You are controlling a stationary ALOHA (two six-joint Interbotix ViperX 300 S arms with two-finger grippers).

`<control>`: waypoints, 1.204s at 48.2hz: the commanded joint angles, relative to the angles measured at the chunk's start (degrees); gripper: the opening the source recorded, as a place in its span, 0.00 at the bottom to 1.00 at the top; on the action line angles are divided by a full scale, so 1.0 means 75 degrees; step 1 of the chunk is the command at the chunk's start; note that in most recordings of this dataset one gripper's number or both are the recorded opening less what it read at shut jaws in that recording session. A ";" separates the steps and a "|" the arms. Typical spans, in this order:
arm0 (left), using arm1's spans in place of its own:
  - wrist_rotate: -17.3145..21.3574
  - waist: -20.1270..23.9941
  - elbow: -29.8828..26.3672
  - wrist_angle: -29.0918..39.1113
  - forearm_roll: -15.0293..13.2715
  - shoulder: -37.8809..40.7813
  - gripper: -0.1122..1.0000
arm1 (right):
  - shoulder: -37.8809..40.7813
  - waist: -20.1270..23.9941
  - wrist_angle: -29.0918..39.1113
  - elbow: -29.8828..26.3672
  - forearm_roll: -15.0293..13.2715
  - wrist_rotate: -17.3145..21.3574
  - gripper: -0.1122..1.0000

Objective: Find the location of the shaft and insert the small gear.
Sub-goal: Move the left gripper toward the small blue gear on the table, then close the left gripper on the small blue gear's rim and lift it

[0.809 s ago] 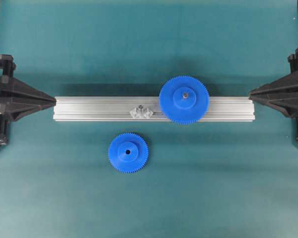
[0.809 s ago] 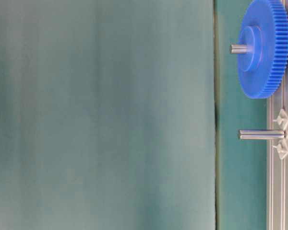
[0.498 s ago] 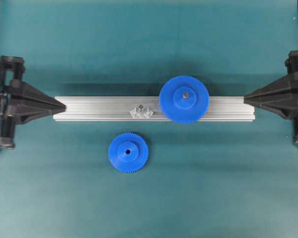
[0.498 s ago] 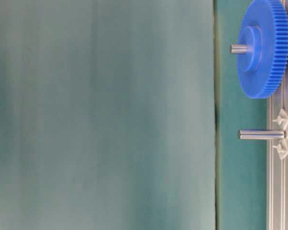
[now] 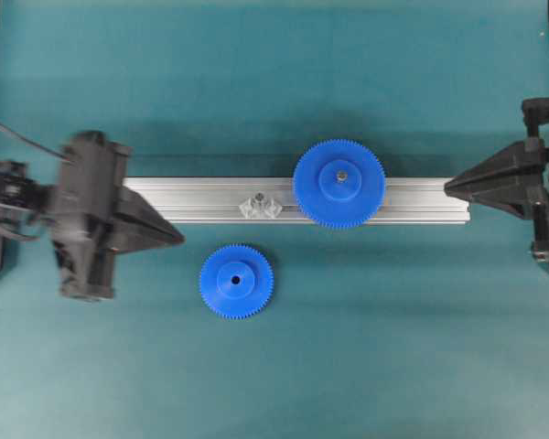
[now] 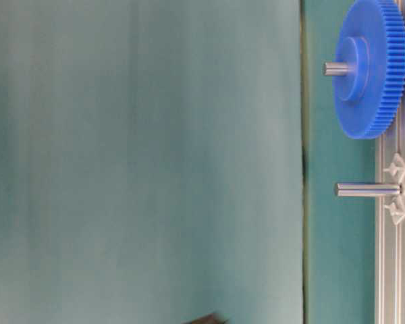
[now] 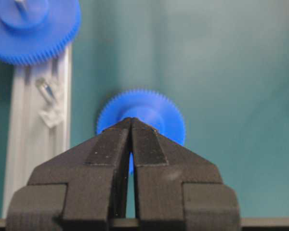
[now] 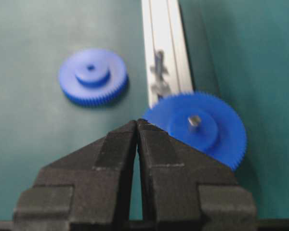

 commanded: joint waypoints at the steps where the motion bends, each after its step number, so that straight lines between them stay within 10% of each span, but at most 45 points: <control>1: -0.0070 -0.0070 -0.0398 -0.0012 0.0023 0.0398 0.11 | 0.0094 -0.0105 0.0211 -0.0258 -0.0035 0.0012 0.20; 10: -0.0187 -0.0082 -0.0645 0.0117 0.0012 0.1125 0.26 | 0.0176 -0.0152 0.0844 -0.0316 -0.0047 -0.0070 0.20; 24: -0.0445 -0.0305 -0.1148 0.0656 0.0023 0.2391 0.91 | 0.0176 -0.0152 0.0891 -0.0293 -0.0047 -0.0105 0.20; 58: -0.0586 -0.0293 -0.2285 0.1184 0.0023 0.4477 0.91 | 0.0094 -0.0129 0.0820 -0.0187 -0.0047 -0.0094 0.20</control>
